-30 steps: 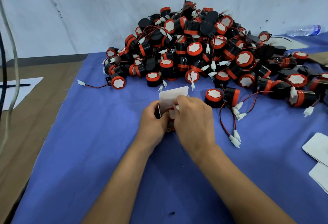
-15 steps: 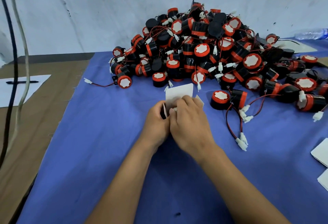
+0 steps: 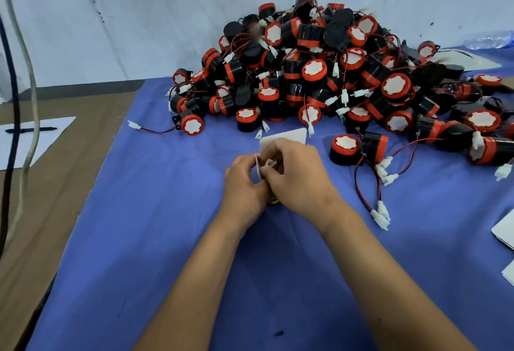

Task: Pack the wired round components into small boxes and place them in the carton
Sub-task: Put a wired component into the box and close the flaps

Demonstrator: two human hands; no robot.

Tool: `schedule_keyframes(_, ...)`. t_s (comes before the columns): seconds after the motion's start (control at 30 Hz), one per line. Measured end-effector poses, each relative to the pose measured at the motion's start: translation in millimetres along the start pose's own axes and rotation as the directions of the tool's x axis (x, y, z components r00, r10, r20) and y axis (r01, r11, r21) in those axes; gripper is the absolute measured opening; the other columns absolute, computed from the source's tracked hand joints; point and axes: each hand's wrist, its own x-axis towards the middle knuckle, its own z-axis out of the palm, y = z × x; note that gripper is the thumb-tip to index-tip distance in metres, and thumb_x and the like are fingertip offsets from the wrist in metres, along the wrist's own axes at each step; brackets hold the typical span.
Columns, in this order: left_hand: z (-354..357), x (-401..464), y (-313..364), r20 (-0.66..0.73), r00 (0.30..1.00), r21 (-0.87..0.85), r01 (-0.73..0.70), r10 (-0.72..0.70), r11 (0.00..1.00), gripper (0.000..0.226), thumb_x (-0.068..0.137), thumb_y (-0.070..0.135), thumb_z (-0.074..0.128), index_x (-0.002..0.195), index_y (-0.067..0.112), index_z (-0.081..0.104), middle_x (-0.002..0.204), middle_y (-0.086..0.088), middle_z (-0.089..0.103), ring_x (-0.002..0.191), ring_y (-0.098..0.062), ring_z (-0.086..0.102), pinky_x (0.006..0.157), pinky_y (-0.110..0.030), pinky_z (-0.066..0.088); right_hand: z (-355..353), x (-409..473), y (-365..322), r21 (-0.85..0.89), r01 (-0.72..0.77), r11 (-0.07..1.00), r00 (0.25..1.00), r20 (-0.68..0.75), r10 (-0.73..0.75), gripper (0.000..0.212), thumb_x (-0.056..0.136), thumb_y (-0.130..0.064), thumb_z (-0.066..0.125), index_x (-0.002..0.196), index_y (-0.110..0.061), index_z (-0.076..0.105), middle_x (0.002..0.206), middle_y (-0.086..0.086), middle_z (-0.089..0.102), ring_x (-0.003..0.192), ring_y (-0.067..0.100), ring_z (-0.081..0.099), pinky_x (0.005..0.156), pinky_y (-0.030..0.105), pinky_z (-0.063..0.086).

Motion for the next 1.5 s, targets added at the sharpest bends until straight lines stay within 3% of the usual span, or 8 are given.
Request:
schedule_keyframes(0.23,-9,-3,-3,0.114,0.993,-0.166,0.013,0.007,0.986,0.019,0.094,0.005,0.071,0.106,0.020,0.072,0.094,0.000,0.076,0.072,-0.010,0.071,0.059,-0.021,0.055,-9,3,14,0.067,-0.070,0.995,0.996,-0.051,0.073,0.015,0.084,-0.012,0.078,0.081,-0.026,0.080,0.071,-0.011,0.071,0.069,0.002,0.066,0.060,0.014,0.052)
schedule_keyframes(0.47,-20,0,-7,0.243,0.970,-0.192,0.029,0.019,0.981,0.057,0.082,-0.004,0.082,0.132,0.018,0.065,0.116,0.001,0.073,0.083,-0.021,0.063,0.079,-0.025,0.058,-4,-4,11,-0.042,0.056,0.998,0.998,-0.013,-0.056,0.022,0.090,-0.003,0.060,0.082,-0.013,0.077,0.083,0.000,0.076,0.077,0.019,0.069,0.070,0.043,0.058)
schedule_keyframes(0.63,-19,1,-9,0.246,0.969,-0.199,0.030,0.020,0.980,0.057,0.083,-0.009,0.079,0.131,0.018,0.066,0.120,0.004,0.074,0.086,-0.019,0.069,0.079,-0.025,0.059,-6,-5,12,-0.143,0.085,0.986,0.996,0.001,-0.086,0.020,0.084,0.000,0.064,0.071,-0.010,0.075,0.073,-0.009,0.065,0.076,0.019,0.064,0.064,0.032,0.053)
schedule_keyframes(0.73,-22,3,-12,0.253,0.967,-0.198,0.037,0.015,0.980,0.058,0.082,-0.009,0.080,0.131,0.019,0.066,0.119,0.005,0.074,0.088,-0.019,0.070,0.080,-0.027,0.059,-9,-6,16,-0.218,0.203,0.954,0.974,0.142,-0.175,0.024,0.095,-0.006,0.058,0.080,-0.011,0.077,0.092,-0.014,0.044,0.098,0.015,0.047,0.079,0.012,0.031)
schedule_keyframes(0.9,-23,3,-12,0.248,0.969,-0.192,0.025,0.024,0.981,0.056,0.084,-0.011,0.075,0.130,0.021,0.067,0.119,0.005,0.075,0.089,-0.018,0.070,0.080,-0.028,0.060,-14,-16,27,-0.252,0.236,0.938,0.942,0.297,-0.157,0.031,0.104,-0.030,0.051,0.093,-0.018,0.078,0.117,-0.003,0.048,0.113,0.016,0.034,0.105,0.029,0.032)
schedule_keyframes(1.1,-33,7,-16,0.211,0.977,-0.155,0.051,-0.017,0.987,0.057,0.081,-0.003,0.083,0.130,0.024,0.068,0.119,0.007,0.075,0.090,-0.024,0.067,0.087,-0.031,0.061,-11,-15,48,0.196,0.119,0.973,0.838,-0.546,0.007,0.013,0.099,-0.018,0.061,0.106,-0.018,0.072,0.100,-0.004,0.065,0.089,0.008,0.061,0.075,0.018,0.048)
schedule_keyframes(1.27,-36,5,-16,0.224,0.974,-0.201,0.087,-0.041,0.976,0.058,0.082,-0.008,0.079,0.133,0.018,0.066,0.125,-0.001,0.073,0.112,-0.036,0.069,0.098,-0.044,0.059,-3,-9,65,0.598,-0.259,0.758,0.958,0.062,0.279,0.025,0.107,-0.036,0.052,0.105,-0.025,0.074,0.064,-0.015,0.061,0.053,0.007,0.044,0.050,0.030,0.033)
schedule_keyframes(1.5,-40,6,-13,0.379,0.925,-0.451,0.216,-0.033,0.866,0.060,0.073,-0.005,0.056,0.131,0.009,0.068,0.128,-0.020,0.070,0.120,-0.037,0.067,0.102,-0.046,0.056,-6,-5,65,0.623,-0.323,0.712,0.946,0.190,0.263,0.019,0.097,-0.036,0.070,0.102,-0.020,0.077,0.083,-0.012,0.074,0.069,0.002,0.066,0.057,0.020,0.053)
